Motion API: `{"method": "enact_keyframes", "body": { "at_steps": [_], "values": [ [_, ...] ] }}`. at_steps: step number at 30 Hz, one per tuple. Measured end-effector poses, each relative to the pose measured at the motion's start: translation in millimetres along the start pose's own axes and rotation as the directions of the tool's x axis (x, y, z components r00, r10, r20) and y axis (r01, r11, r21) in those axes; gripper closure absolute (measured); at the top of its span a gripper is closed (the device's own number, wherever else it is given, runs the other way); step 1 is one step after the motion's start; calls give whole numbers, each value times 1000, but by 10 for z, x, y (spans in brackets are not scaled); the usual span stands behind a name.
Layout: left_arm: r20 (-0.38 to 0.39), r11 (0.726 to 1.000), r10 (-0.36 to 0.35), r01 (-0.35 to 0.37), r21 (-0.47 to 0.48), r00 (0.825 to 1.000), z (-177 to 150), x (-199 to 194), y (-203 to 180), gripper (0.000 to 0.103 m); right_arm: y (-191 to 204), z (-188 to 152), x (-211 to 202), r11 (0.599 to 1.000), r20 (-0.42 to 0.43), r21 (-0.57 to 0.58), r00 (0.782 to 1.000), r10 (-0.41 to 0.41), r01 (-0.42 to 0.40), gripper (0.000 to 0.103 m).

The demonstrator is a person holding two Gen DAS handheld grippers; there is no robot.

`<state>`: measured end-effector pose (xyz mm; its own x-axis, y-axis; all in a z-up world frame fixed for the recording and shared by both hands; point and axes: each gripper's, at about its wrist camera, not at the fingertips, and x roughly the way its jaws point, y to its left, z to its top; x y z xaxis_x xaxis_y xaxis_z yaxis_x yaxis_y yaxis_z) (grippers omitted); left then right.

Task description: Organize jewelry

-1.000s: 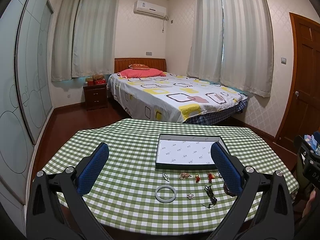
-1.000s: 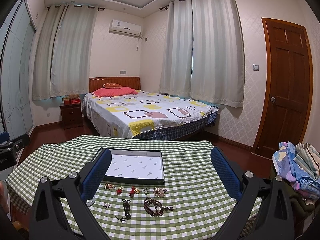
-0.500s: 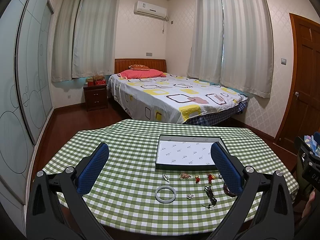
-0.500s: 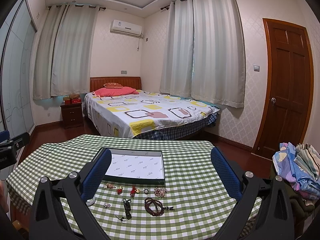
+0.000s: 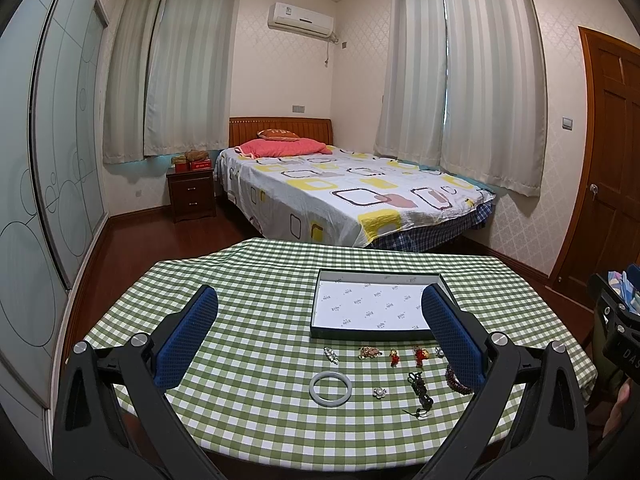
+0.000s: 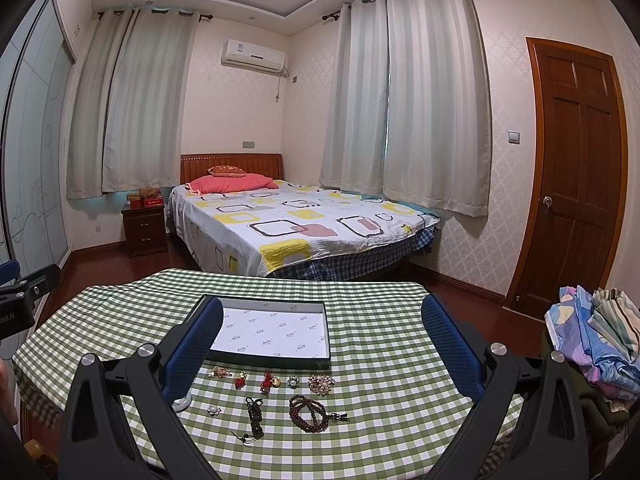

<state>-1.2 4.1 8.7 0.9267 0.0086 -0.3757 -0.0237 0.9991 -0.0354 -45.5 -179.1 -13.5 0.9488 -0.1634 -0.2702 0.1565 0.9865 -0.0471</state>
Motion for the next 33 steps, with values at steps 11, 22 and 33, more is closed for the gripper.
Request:
{"method": "enact_keyframes", "body": {
  "at_steps": [11, 22, 33],
  "values": [
    [-1, 1000, 0, 0, -2, 1000, -2, -11, -6, 4, 9, -9, 1, 1000, 1, -1, 1000, 0, 0, 6],
    [-1, 1000, -1, 1, -1, 1000, -1, -14, -15, 4, 15, -12, 2, 1000, 2, -1, 1000, 0, 0, 6],
    [-26, 1000, 2, -3, -10, 1000, -52, 104, -13, 4, 55, -30, 92, 1000, -21, 9, 999, 24, -24, 6]
  ]
}}
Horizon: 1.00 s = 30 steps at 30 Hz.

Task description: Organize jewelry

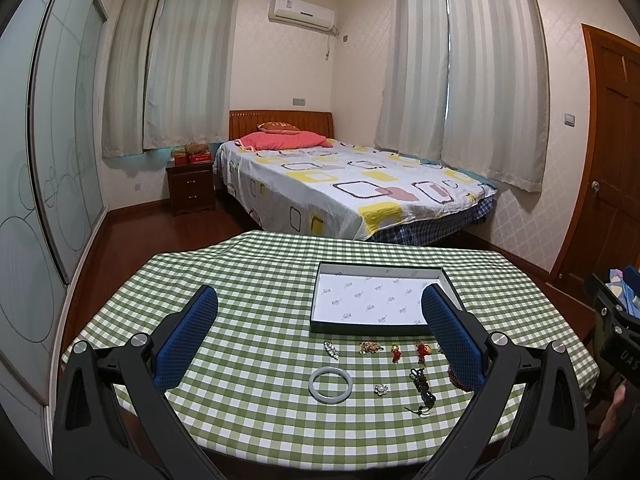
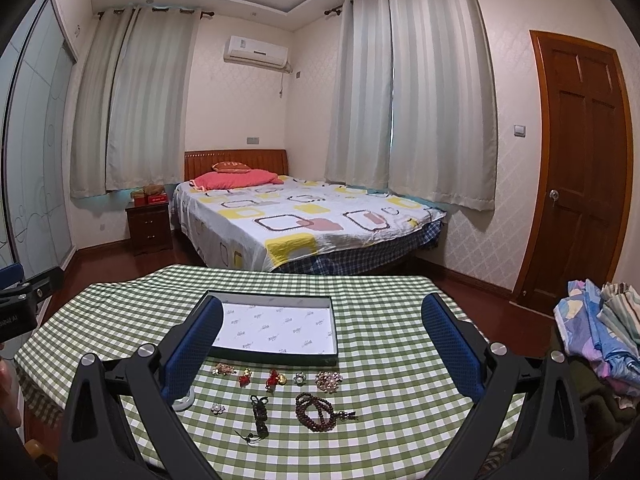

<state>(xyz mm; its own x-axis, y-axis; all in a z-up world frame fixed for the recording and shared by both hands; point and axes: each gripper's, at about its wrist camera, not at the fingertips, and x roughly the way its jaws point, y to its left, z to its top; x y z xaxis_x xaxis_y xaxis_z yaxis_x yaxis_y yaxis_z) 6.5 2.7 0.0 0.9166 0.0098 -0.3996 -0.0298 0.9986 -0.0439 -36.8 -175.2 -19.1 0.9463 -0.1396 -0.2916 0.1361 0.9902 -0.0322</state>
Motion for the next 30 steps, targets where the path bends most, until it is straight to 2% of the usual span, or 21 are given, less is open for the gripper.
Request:
{"method": "enact_keyframes", "body": {
  "at_steps": [6, 13, 20, 25, 30],
  "values": [
    [-42, 1000, -3, 3, -4, 999, -101, 249, 26, 4, -5, -142, 234, 1000, -38, 15, 999, 23, -23, 6],
    [-150, 1000, 5, -2, 21, 989, -344, 756, 36, 4, -68, -447, 677, 999, -114, 38, 993, 30, -26, 6],
    [-302, 1000, 8, -1, 25, 953, -808, 1480, 70, 4, -97, -954, 1257, 998, -254, 51, 966, 41, -29, 6],
    [-407, 1000, -7, 11, 9, 913, -1184, 1970, 59, 4, -126, -1324, 1605, 999, -330, 48, 944, 31, -16, 6],
    [-456, 1000, -19, 27, 11, 890, -1393, 2270, 2, 4, -165, -1549, 1812, 999, -385, 52, 923, 32, -13, 7]
  ]
}}
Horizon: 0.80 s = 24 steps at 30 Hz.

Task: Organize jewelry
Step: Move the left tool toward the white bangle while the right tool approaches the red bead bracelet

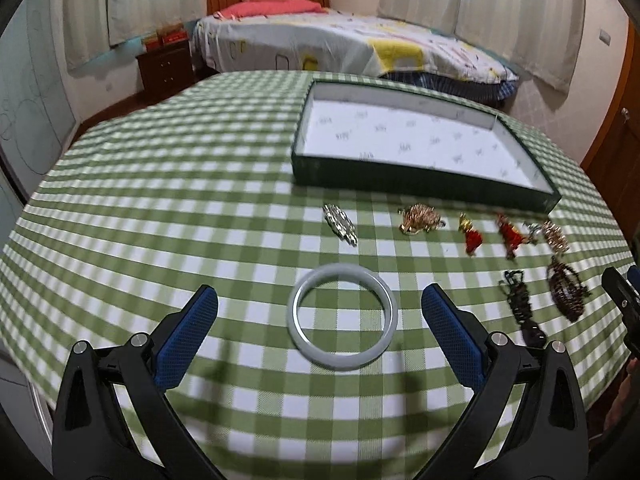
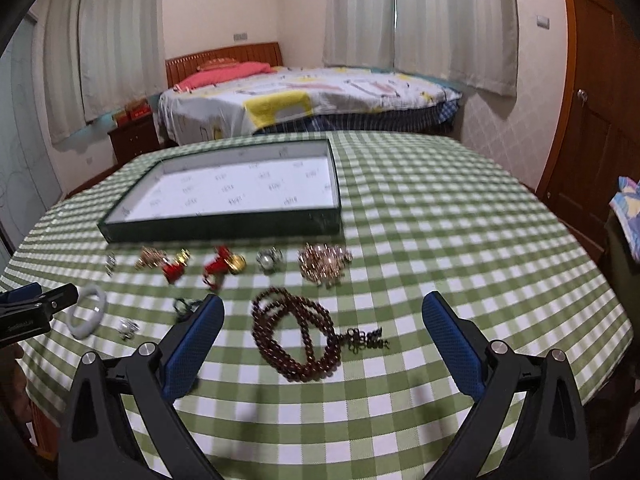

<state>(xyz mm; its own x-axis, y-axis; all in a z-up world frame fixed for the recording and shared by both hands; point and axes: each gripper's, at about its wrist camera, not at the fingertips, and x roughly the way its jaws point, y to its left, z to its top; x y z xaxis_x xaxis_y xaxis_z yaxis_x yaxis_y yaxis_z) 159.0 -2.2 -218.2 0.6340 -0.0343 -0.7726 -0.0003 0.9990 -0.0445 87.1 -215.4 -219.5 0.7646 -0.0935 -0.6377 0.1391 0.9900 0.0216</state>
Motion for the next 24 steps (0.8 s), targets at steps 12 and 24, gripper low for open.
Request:
{"method": "enact_keyframes", "body": {
  "at_steps": [12, 24],
  "values": [
    [-61, 1000, -9, 11, 27, 998, -45, 342, -63, 16, -26, -42, 226, 1000, -35, 6, 999, 15, -15, 7],
    [-53, 998, 10, -6, 63, 999, -99, 327, -104, 17, 20, -64, 383, 1000, -83, -10, 996, 22, -23, 11]
  ]
}}
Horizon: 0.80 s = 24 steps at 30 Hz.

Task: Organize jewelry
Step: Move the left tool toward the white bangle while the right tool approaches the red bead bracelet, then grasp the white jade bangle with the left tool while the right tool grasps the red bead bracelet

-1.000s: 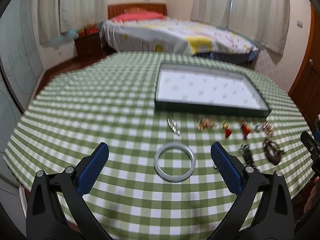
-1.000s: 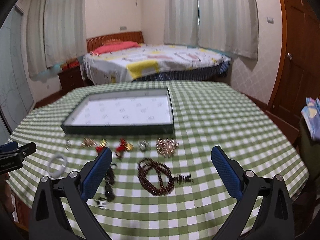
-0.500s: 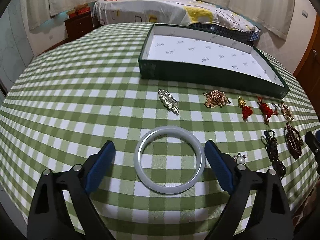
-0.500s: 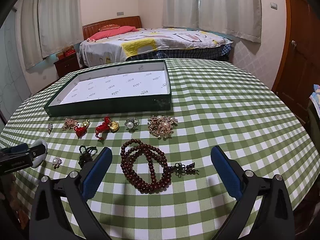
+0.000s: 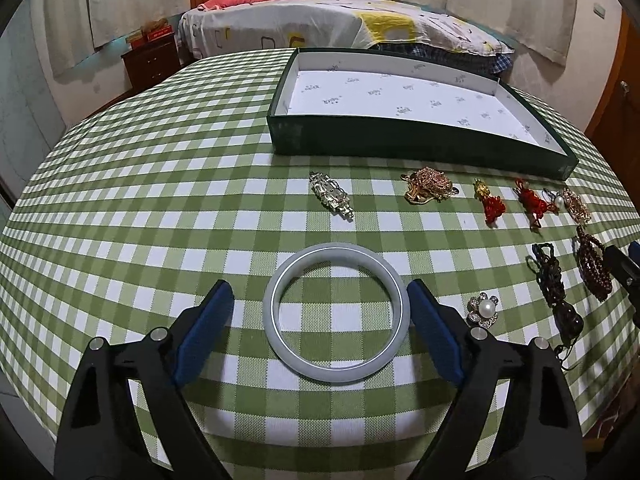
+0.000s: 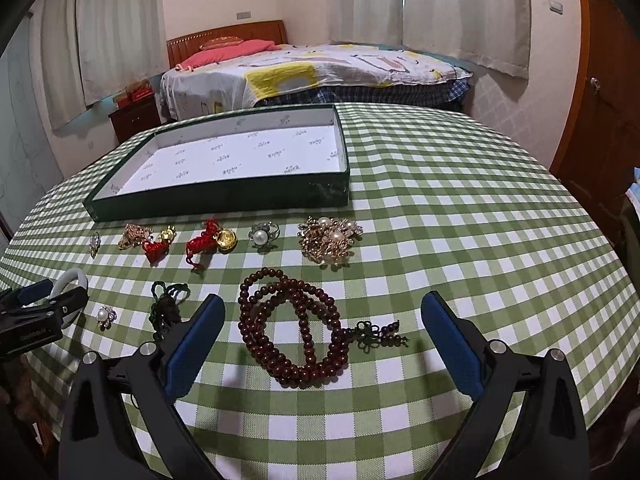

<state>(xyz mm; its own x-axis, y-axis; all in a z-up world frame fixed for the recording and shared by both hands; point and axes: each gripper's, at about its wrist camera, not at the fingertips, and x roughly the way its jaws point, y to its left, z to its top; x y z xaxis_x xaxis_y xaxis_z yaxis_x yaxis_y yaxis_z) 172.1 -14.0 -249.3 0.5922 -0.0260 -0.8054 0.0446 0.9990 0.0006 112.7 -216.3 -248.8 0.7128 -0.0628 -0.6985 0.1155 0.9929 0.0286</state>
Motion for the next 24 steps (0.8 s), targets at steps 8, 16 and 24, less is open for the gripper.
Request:
{"method": "enact_keyframes", "body": {
  "at_steps": [8, 16, 24],
  "values": [
    [-8, 1000, -3, 3, -1, 1000, 10, -1, -12, 11, 30, 7, 148, 1000, -51, 7, 998, 28, -27, 38],
    [-8, 1000, -8, 8, -5, 1000, 20, 20, -6, 6, 66, 28, 182, 1000, -54, -7, 998, 28, -28, 27],
    [31, 1000, -7, 6, 8, 999, -14, -26, 9, 31, 14, 23, 176, 999, -50, 14, 998, 33, -32, 25]
  ]
}}
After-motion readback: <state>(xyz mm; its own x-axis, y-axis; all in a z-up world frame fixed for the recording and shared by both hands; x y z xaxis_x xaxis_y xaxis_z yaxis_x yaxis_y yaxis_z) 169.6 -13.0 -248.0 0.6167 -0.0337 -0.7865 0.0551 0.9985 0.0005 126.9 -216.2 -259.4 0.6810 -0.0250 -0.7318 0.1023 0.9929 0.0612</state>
